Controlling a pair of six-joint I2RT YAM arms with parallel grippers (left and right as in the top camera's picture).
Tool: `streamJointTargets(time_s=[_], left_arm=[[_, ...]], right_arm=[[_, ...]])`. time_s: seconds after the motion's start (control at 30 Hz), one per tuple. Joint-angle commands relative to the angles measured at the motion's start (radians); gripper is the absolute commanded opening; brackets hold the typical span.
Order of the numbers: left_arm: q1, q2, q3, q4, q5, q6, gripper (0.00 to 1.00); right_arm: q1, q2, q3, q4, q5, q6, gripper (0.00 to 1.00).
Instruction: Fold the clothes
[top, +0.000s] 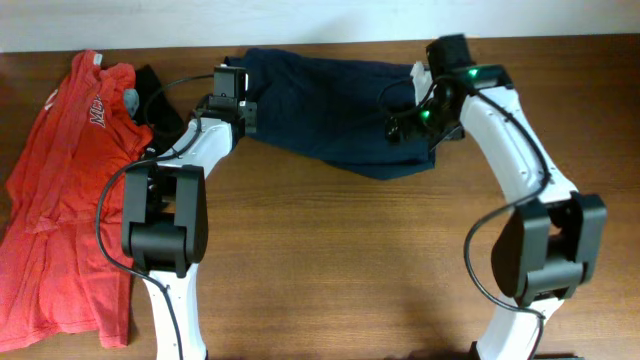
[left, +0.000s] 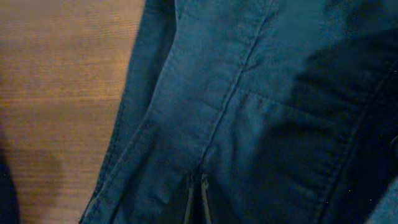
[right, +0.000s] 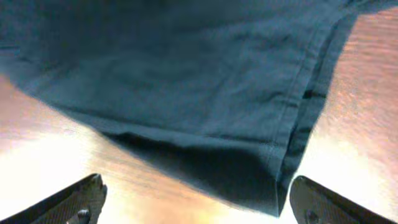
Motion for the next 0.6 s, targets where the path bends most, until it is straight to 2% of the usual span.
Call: streamJointTargets(time_s=[0.0, 0.3, 0.37, 0.5, 0.57], left_arm=[[-0.004, 0.013, 0.009, -0.038, 0.009, 0.007, 0.06], [-0.049, 0.013, 0.009, -0.298, 0.042, -0.012, 0.06], [-0.059, 0.013, 0.009, -0.399, 0.061, -0.054, 0.0], [-0.061, 0.01, 0.01, -0.538, 0.081, -0.141, 0.0], [-0.06, 0.001, 0.01, -0.592, 0.12, -0.142, 0.0]], right_arm=[[-0.003, -0.085, 0.108, -0.045, -0.011, 0.004, 0.99], [-0.034, -0.095, 0.231, -0.174, -0.011, 0.004, 0.99], [-0.038, -0.095, 0.23, -0.186, -0.01, 0.004, 0.99], [-0.042, -0.095, 0.23, -0.187, -0.01, 0.004, 0.99], [-0.047, -0.095, 0.23, -0.185, -0.01, 0.004, 0.99]])
